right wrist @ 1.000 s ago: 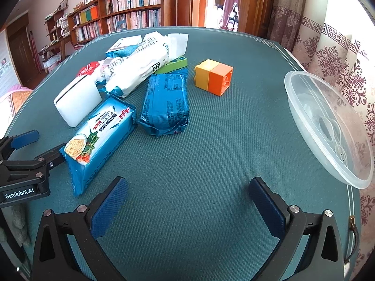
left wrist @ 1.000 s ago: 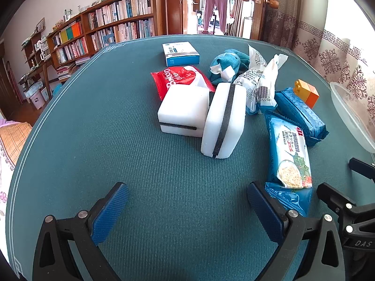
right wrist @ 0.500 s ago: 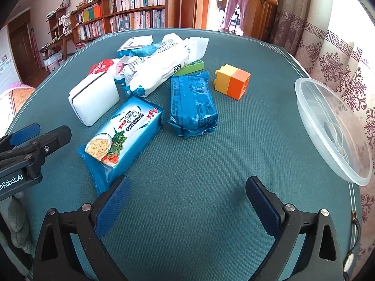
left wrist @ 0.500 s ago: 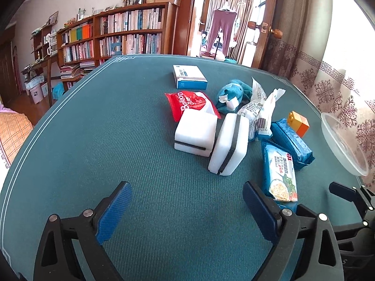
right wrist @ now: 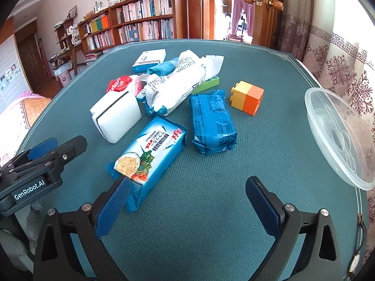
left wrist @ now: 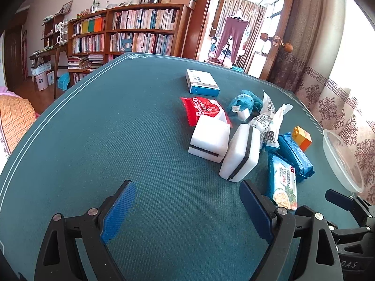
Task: Organize objects
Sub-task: 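Move the right gripper down over the blue cracker packet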
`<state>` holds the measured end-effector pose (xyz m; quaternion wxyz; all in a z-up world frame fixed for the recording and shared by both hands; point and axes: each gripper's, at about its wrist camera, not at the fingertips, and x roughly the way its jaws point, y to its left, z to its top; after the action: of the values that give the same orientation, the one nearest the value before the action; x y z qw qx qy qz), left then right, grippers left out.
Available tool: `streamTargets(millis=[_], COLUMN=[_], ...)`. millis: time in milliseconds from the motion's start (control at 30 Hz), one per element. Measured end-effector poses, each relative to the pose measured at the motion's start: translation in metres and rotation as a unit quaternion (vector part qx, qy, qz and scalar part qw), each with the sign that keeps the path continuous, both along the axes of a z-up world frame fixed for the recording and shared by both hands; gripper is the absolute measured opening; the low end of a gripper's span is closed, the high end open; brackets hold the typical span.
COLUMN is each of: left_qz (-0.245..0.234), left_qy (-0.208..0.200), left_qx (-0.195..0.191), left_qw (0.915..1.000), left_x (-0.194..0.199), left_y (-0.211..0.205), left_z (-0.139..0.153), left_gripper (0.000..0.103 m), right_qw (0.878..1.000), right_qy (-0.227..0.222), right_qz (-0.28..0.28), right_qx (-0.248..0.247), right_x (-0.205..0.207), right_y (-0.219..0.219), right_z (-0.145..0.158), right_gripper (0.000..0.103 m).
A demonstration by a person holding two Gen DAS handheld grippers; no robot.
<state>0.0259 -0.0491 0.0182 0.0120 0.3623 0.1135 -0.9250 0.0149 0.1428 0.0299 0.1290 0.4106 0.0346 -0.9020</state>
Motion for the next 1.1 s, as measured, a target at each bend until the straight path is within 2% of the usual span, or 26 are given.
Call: streamTargets(millis=[133,467,767,900,967,1100], left_qz=[0.023,0.047,0.053,0.054,0.053,0.051], left_qy=[-0.005,-0.002,-0.008,-0.009,-0.009,-0.008], left_qx=[0.016,0.022,0.028,0.026,0.023,0.015], left_qw=[0.9996,0.9986,0.9982,0.9982,0.9983,0.9986], left_x=[0.002,0.009,0.007,0.008,0.008,0.008], left_y=[-0.011,-0.021,-0.025,-0.024,-0.024,-0.022], left_z=[-0.001,-0.002,-0.003,-0.003,-0.003,-0.003], left_gripper=[0.093,0.093,0.093,0.093,0.093,0.093], right_qw=[1.0,0.999,1.0,0.999,0.999,0.998], right_qy=[-0.004,-0.019,-0.016,-0.002,0.001,0.009], right_qz=[0.008,0.019,0.012,0.009,0.011,0.016], right_qx=[-0.011,-0.043,0.008,0.046,0.05,0.057], right_x=[-0.004,-0.023,-0.036,-0.034,-0.033,-0.03], right_y=[-0.007,-0.022,-0.042,-0.046,-0.045,-0.044], right_z=[0.0,-0.006,-0.017,-0.019,-0.018,-0.018], right_gripper=[0.099,0.086,0.078,0.063,0.057,0.05])
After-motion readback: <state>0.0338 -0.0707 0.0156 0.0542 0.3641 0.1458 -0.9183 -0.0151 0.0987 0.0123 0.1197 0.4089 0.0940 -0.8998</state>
